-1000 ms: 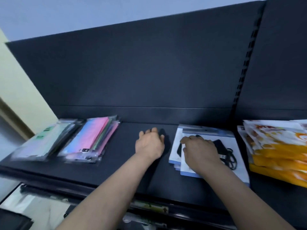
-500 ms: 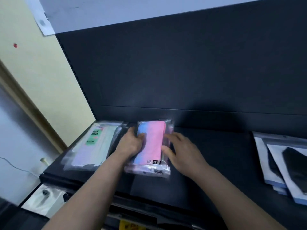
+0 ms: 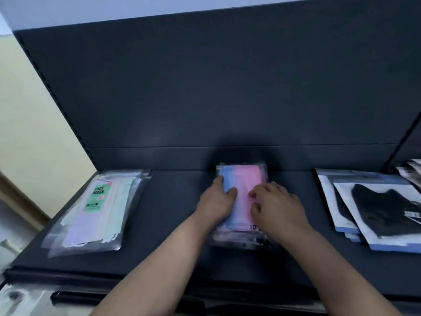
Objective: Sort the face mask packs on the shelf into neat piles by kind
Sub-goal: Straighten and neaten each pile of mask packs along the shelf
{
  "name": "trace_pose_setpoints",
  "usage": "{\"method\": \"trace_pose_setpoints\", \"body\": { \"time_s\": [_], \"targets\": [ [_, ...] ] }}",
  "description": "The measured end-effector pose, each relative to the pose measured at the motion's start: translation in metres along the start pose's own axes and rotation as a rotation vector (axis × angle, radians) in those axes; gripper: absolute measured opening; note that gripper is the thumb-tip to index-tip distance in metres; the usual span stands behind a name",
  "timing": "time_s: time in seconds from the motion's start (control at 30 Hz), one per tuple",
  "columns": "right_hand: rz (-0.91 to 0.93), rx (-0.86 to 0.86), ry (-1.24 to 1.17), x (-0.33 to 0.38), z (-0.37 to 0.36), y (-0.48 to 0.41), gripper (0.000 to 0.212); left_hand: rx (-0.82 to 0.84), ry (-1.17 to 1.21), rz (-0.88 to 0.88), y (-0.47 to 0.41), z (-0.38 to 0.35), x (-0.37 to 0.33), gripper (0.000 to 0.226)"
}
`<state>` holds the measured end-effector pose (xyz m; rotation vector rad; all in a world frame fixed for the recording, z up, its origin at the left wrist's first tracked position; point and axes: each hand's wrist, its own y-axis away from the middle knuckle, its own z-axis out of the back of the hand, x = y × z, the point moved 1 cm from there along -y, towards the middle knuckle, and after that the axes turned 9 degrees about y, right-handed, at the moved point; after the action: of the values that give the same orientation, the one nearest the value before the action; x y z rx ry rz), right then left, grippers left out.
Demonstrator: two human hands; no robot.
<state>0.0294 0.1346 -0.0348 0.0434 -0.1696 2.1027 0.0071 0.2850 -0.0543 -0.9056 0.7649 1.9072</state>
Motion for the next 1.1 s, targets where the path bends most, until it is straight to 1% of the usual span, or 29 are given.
{"method": "trace_pose_setpoints", "body": {
  "time_s": [0.1, 0.23, 0.3, 0.4, 0.47, 0.57, 0.67, 0.77, 0.9, 0.97, 1.1],
  "targets": [
    [-0.106, 0.016, 0.057, -0.031, 0.007, 0.012, 0.037, 0.081, -0.009, -0.026, 0.005, -0.034, -0.022, 0.065],
    [-0.187, 0.038, 0.149, -0.057, 0.015, 0.019, 0.035, 0.138, 0.049, -0.043, 0.011, -0.058, -0.039, 0.061],
    [-0.186, 0.011, 0.189, -0.061, 0.017, 0.019, 0.037, 0.137, 0.080, -0.053, 0.017, -0.058, -0.042, 0.057],
    [-0.090, -0.104, 0.144, -0.049, 0.018, 0.016, 0.042, 0.080, 0.034, -0.089, 0.025, -0.041, -0.040, 0.051],
    [-0.011, -0.148, 0.100, -0.031, 0.018, 0.011, 0.043, 0.022, -0.046, -0.106, 0.029, -0.021, -0.033, 0.052],
    [0.111, -0.147, 0.041, 0.006, 0.012, 0.003, 0.042, -0.065, -0.131, -0.103, 0.037, 0.019, -0.016, 0.050],
    [0.209, -0.135, -0.008, 0.049, 0.004, -0.005, 0.036, -0.180, -0.229, -0.074, 0.044, 0.067, 0.006, 0.043],
    [0.286, -0.100, -0.047, 0.101, -0.005, -0.011, 0.032, -0.317, -0.309, -0.073, 0.051, 0.122, 0.035, 0.037],
    [0.365, -0.005, -0.160, 0.167, -0.014, -0.017, 0.032, -0.484, -0.444, 0.021, 0.053, 0.204, 0.083, 0.041],
    [0.368, 0.029, -0.223, 0.195, -0.018, -0.021, 0.034, -0.490, -0.447, 0.102, 0.050, 0.239, 0.105, 0.043],
    [0.367, 0.101, -0.306, 0.238, -0.027, -0.030, 0.042, -0.319, -0.404, 0.155, 0.038, 0.269, 0.138, 0.047]
  ]
}}
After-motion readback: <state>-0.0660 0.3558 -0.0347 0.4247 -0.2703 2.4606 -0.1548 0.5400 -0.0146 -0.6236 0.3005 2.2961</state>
